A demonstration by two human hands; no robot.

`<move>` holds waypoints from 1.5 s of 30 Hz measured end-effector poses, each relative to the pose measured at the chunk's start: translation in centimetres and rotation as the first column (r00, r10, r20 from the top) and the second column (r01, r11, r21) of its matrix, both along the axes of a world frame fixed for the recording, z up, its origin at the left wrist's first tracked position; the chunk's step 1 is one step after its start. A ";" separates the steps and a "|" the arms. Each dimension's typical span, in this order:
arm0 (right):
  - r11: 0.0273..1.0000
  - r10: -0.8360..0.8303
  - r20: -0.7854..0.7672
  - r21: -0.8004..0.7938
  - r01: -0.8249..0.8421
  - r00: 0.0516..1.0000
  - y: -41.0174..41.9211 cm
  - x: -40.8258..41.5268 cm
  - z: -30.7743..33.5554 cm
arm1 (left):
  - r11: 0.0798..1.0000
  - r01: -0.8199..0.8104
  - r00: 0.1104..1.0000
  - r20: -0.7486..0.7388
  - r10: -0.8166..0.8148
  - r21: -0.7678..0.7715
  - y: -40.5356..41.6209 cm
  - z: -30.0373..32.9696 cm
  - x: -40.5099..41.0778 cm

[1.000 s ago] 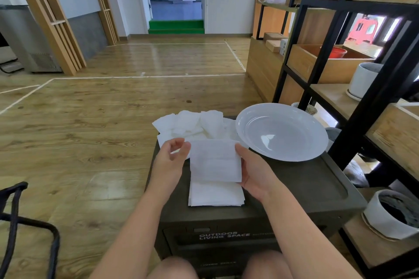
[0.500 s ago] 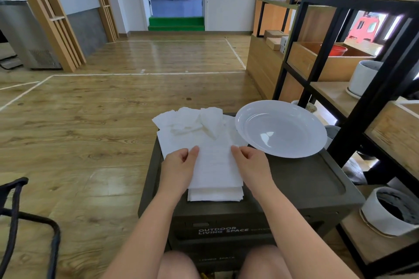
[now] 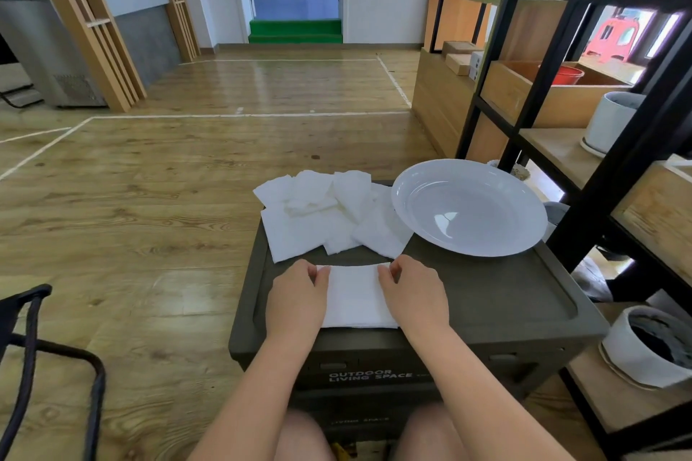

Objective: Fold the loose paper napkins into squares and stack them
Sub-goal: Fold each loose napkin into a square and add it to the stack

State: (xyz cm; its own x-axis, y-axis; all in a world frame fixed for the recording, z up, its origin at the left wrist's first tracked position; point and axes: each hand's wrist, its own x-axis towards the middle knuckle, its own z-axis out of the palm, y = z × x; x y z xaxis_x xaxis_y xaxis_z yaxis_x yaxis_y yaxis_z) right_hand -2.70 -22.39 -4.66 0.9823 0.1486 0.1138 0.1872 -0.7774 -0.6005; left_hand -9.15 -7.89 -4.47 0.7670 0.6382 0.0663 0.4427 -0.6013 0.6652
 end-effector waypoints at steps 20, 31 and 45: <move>0.971 -0.012 -0.013 0.239 0.015 1.000 -0.5 0.1 -0.3 | 0.979 0.187 0.965 -0.201 -0.169 0.078 -2.2 2.1 10.6; 0.802 0.019 -0.197 0.589 0.102 0.980 -2.3 0.6 0.7 | 0.963 0.242 0.954 0.209 -0.214 -0.118 -2.1 5.2 6.6; 0.635 0.410 -0.458 0.764 0.113 0.789 -0.1 -1.0 5.6 | 0.790 0.295 0.947 0.273 -0.168 -0.537 0.0 5.7 -1.8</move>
State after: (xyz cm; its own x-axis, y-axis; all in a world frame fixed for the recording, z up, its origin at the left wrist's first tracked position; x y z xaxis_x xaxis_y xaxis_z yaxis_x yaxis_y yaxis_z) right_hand -3.66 -22.47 0.97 0.8604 0.4230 -0.2843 -0.3032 -0.0237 -0.9526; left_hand -10.90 -7.88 1.20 0.9064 0.4147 -0.0801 0.1583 -0.1577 0.9747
